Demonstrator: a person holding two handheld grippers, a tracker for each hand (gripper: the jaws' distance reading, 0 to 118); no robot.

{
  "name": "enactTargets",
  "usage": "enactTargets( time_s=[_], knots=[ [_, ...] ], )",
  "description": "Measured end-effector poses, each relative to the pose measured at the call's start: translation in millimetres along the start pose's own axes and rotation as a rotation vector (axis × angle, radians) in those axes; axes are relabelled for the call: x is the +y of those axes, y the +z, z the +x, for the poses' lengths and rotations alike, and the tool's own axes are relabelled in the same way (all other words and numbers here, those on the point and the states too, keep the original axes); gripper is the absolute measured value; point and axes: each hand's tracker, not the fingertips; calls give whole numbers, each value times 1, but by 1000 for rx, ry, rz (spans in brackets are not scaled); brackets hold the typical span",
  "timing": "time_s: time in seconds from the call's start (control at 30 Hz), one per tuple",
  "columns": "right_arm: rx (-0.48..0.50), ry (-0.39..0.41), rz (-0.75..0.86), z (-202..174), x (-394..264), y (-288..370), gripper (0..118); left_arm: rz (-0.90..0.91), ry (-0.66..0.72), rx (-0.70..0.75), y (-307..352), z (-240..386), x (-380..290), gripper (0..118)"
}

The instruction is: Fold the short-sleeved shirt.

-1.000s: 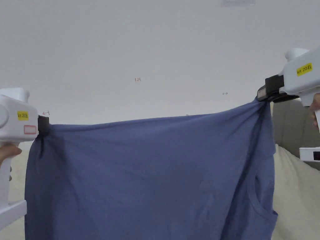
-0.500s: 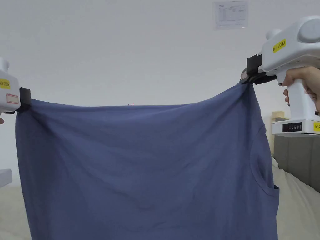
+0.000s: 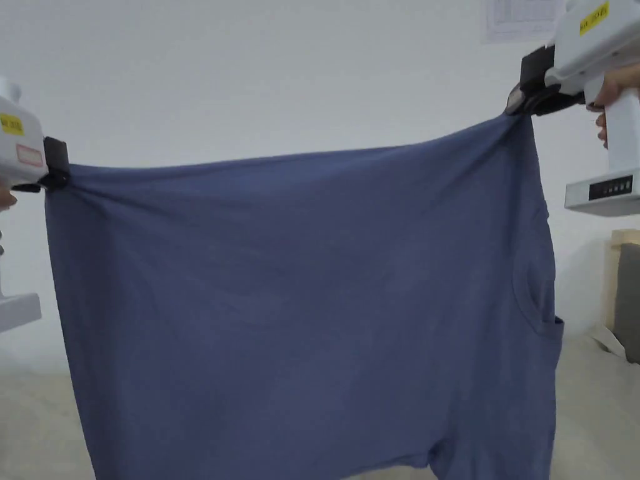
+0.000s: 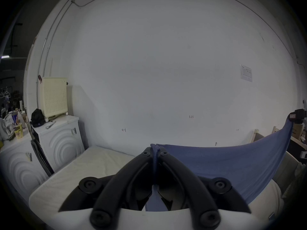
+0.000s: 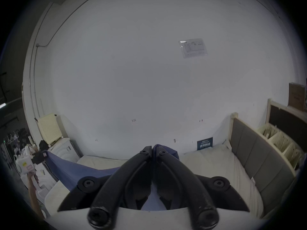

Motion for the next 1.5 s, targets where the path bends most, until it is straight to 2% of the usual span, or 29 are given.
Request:
enactTargets(
  time_s=[0.03, 0.07, 0.1, 0.17, 0.3, 0.4, 0.53, 0.63, 0.7, 0.8, 0.93, 1.03, 1.23, 1.5],
  knots=[
    [-24, 9, 17, -5, 4, 0, 3, -9, -3, 6, -1, 0, 4, 3],
    [-24, 1, 40, -7, 3, 0, 3, 68, 24, -7, -6, -2, 10, 3],
    [-3, -23, 67, -8, 1, 0, 3, 43, 12, -18, -9, -2, 13, 3],
    [22, -25, 47, -5, -6, -4, 3, 42, 6, -4, -13, -2, 12, 3],
    [-13, 16, -7, 3, -37, -16, 3, 11, -27, -10, -20, -6, -8, 3],
    [-15, -14, -69, 12, -71, -23, 3, -95, -3, -24, -23, -5, -39, 3],
    [-40, 20, -165, 18, -121, -34, 3, -145, -74, -11, -35, 4, -89, 3],
    [-43, 2, -240, 27, -165, -46, 3, -234, -49, -22, -50, 6, -135, 3],
    [-49, -10, -295, 46, -190, -69, 3, -289, -27, -14, -62, 7, -172, 3],
    [-78, 4, -398, 64, -242, -93, 3, -410, -32, -18, -80, 8, -231, 3],
    [-110, -82, -510, 92, -313, -115, 3, -529, 2, -25, -87, 9, -303, 3],
    [-135, -91, -580, 105, -362, -117, 3, -619, -4, -20, -83, 11, -344, 3],
    [-132, -155, -639, 116, -426, -69, 3, -664, -19, -29, -38, 2, -387, 3],
    [-88, -233, -591, 119, -460, 51, 3, -644, 23, -50, 75, -31, -393, 3]
  ],
)
